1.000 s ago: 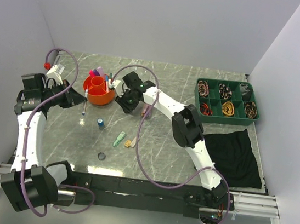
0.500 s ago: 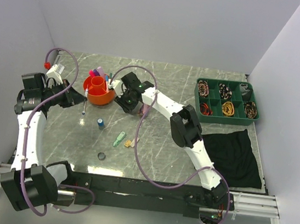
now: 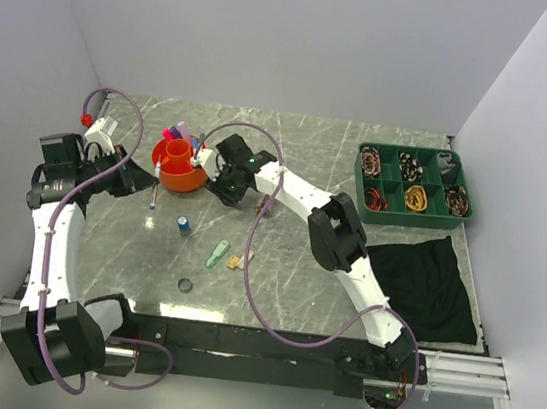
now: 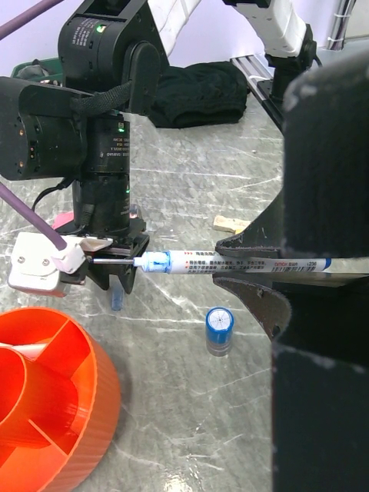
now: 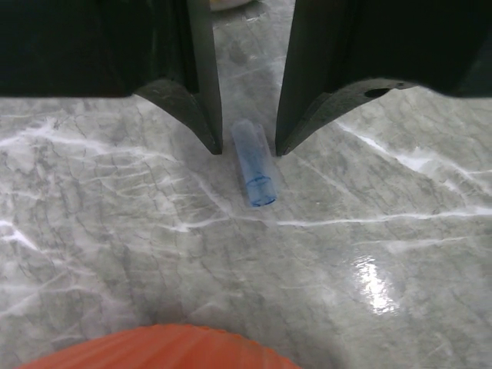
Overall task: Sort the stationery into containers
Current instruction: Close the pen cap on the pen.
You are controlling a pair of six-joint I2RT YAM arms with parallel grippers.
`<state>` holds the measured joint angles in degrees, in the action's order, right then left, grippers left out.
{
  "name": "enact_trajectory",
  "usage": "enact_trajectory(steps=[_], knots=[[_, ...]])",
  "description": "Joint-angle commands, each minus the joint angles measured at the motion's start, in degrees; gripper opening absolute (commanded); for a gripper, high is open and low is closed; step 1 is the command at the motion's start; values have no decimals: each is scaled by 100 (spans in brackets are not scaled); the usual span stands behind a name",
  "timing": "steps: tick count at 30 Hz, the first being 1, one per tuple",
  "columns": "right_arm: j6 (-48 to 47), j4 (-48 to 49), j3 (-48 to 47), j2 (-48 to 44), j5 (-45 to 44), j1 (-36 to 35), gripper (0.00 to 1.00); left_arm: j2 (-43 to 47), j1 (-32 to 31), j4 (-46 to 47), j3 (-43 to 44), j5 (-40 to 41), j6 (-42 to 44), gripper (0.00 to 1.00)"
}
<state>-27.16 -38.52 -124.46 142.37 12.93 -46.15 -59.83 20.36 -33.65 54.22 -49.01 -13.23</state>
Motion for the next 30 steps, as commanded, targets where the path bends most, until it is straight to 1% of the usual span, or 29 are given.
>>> enact_trajectory(steps=[1, 4, 5, 6, 8, 9, 12, 14, 16, 18, 19, 20, 21, 22, 23, 24, 25, 26, 27, 28, 29, 30], knots=[[-167, -164, -148, 107, 236, -78, 40, 42, -23, 183, -34, -47, -12, 8], [-184, -462, -306, 186, 403, -78, 38, 33, -23, 174, -43, -64, -4, 8], [-263, -515, -324, 204, 464, -78, 36, 24, -23, 166, -51, -64, 5, 8], [-333, -620, -359, 230, 561, -78, 27, 16, -23, 166, -60, -64, 31, 8], [-448, -832, -403, 265, 737, -70, 18, -19, -23, 148, -60, -73, 75, 8], [-483, -902, -386, 265, 790, -61, 11, -20, -23, 139, -52, -91, 93, 8], [-519, -754, 61, 4, 773, -17, 0, -90, -50, 113, -8, -82, 207, 8], [-510, -543, 448, -347, 738, 36, 0, -116, -76, 174, 10, -143, 172, 8], [-449, -402, 755, -647, 702, 141, 0, -169, -111, 183, 10, -432, 242, 8], [-544, -393, 923, -1183, 580, 211, 0, -326, -225, -288, 185, -879, 741, 8], [-615, -271, 1220, -1420, 527, 238, 0, -545, -286, -596, 299, -1378, 1074, 8], [-842, -183, 1423, -1953, 474, 256, 0, -686, -461, -1591, 578, -1557, 2121, 8], [-1027, -60, 1669, -2263, 352, 273, 0, -853, -576, -2149, 747, -1663, 2680, 8], [-1237, 280, 2245, -2588, 255, 273, 0, -1203, -786, -2651, 888, -1977, 3234, 7], [-1674, 484, 2564, -3217, 184, 273, 0, -1371, -805, -3578, 1124, -2233, 4249, 7], [-1879, 704, 2872, -3520, 18, 273, 0, -1521, -901, -3831, 1222, -2392, 4494, 7], [-2064, 1150, 3449, -3801, -88, 273, 0, -1844, -1172, -4225, 1336, -2533, 4731, 6], [-2431, 1337, 3699, -4291, -132, 273, 0, -1996, -1323, -4481, 1520, -2578, 5230, 6], [-2609, 1521, 3928, -4531, -228, 273, 0, -2084, -1420, -4484, 1539, -2595, 5226, 6], [-2750, 2071, 4469, -4777, -377, 273, 0, -2250, -1708, -4492, 1583, -2587, 5234, 5], [-3108, 2407, 4779, -5258, -422, 273, 0, -2330, -1867, -4493, 1653, -2587, 5252, 5], [-3320, 2698, 5078, -5498, -475, 273, 0, -2409, -1999, -4493, 1671, -2622, 5270, 4]])
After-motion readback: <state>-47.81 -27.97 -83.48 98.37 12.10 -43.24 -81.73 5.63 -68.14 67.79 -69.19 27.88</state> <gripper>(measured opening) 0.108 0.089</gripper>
